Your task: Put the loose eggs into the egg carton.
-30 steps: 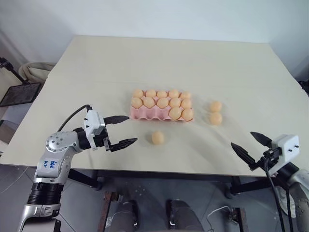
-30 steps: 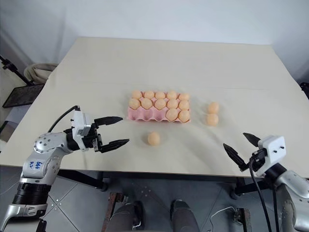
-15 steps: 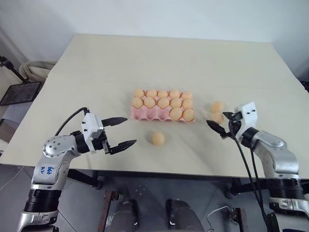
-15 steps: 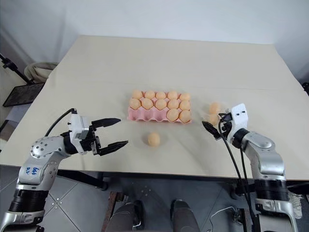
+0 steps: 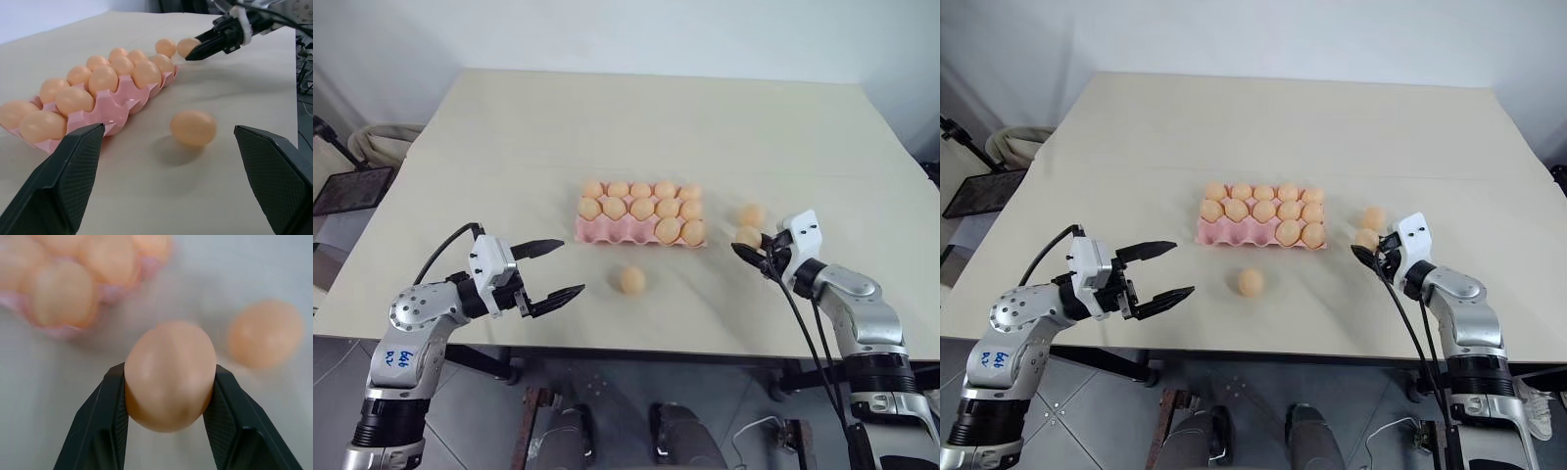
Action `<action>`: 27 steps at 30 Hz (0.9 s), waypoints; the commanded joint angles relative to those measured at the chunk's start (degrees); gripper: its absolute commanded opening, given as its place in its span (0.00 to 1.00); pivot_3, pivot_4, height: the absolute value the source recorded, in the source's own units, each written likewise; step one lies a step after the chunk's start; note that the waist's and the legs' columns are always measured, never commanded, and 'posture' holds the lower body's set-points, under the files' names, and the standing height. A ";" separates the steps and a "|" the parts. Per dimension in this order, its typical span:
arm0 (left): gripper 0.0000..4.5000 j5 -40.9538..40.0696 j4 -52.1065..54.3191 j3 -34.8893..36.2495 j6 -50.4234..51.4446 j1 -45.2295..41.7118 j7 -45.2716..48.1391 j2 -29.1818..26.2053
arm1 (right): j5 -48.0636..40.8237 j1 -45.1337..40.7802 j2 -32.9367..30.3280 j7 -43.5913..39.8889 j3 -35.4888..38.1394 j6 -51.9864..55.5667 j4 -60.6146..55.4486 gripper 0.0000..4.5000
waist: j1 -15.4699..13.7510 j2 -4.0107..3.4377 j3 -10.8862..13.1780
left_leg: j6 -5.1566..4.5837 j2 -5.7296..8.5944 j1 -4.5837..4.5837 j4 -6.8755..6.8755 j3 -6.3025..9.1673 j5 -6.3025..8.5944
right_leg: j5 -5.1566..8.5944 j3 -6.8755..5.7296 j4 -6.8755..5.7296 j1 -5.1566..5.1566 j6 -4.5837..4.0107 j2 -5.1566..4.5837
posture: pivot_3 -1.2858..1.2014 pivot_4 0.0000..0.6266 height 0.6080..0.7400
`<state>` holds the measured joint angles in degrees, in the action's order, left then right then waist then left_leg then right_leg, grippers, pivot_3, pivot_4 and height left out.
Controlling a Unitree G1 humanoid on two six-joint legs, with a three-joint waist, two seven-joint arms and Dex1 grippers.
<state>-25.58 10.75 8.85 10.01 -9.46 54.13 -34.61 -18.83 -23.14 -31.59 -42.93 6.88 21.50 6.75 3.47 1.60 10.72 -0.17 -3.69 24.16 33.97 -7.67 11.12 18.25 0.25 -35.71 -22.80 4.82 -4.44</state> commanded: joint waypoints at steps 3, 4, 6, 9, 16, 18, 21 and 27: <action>1.00 -1.42 1.03 2.07 -0.26 0.88 -0.81 -0.25 | -2.98 -5.82 3.47 1.15 -6.00 8.43 -13.23 0.42 | 0.15 0.00 0.00 | 0.03 -0.04 -0.02 0.00 0.02 -0.02 | 0.00 -0.01 -0.07 -0.02 -0.01 0.02 | 0.52 0.24 1.00; 1.00 -1.43 0.80 2.16 -0.27 0.96 -0.86 -0.23 | -2.40 -7.75 4.67 2.67 -7.22 10.27 -13.42 0.42 | 0.22 0.00 0.00 | 0.04 -0.04 -0.03 0.00 0.03 -0.02 | 0.01 0.00 -0.09 -0.03 -0.03 0.01 | 0.52 0.24 1.00; 1.00 -1.77 0.58 2.32 0.14 1.19 -0.81 -0.25 | -0.95 -11.05 6.77 4.86 -10.00 13.45 -13.48 0.42 | 0.23 0.00 0.00 | 0.07 -0.04 0.00 0.00 0.02 -0.04 | 0.07 0.03 -0.16 -0.13 -0.14 -0.02 | 0.52 0.24 1.00; 1.00 -2.44 0.66 2.36 0.95 1.40 -0.52 -0.45 | 1.22 -14.29 8.87 6.50 -13.92 15.65 -12.33 0.42 | -0.30 0.00 0.00 | 0.08 -0.01 0.10 -0.05 0.05 -0.05 | 0.27 -0.01 -0.16 -0.25 -0.50 -0.11 | 0.52 0.24 1.00; 1.00 -2.25 1.93 2.69 1.09 1.77 -1.08 -0.51 | 6.06 -18.56 11.39 7.36 -17.82 13.47 -5.45 0.54 | -0.32 0.00 0.00 | 0.07 0.01 0.84 -0.05 -0.06 -0.03 | 0.10 -0.31 -0.22 -0.99 -0.20 -0.21 | 0.52 0.24 1.00; 1.00 -2.06 2.14 2.80 0.82 1.91 -1.29 -0.50 | 5.64 -18.97 11.87 6.91 -17.23 13.65 -5.79 0.67 | -0.29 0.00 0.00 | 0.03 0.00 0.96 -0.02 -0.07 -0.06 | 0.09 -0.41 -0.21 -1.07 -0.20 -0.20 | 0.52 0.24 1.00; 1.00 -1.77 2.22 2.62 0.46 1.88 -1.48 -0.40 | 4.50 -18.44 11.70 6.26 -15.95 13.98 -8.52 0.90 | -0.20 0.00 0.00 | -0.14 -0.02 0.94 0.00 -0.09 -0.15 | 0.08 -0.71 -0.24 -1.07 -0.17 -0.16 | 0.52 0.24 1.00; 1.00 -1.70 1.44 1.40 -0.03 0.53 -0.94 -0.09 | -1.16 -7.09 4.08 -1.16 -6.96 8.62 -19.88 0.99 | -1.15 0.00 -0.01 | -0.01 -0.05 0.94 0.03 0.04 -0.08 | 0.07 -0.98 -0.24 -0.98 -0.15 -0.14 | 0.52 0.24 1.00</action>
<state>-26.72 10.81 10.00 11.08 -8.47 52.76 -34.59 -17.65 -32.85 -25.24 -41.44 -4.57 32.97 -9.18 2.33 1.60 10.71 -0.19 -3.73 25.12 34.01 -7.61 11.05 18.32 -0.77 -35.90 -23.75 4.67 -4.59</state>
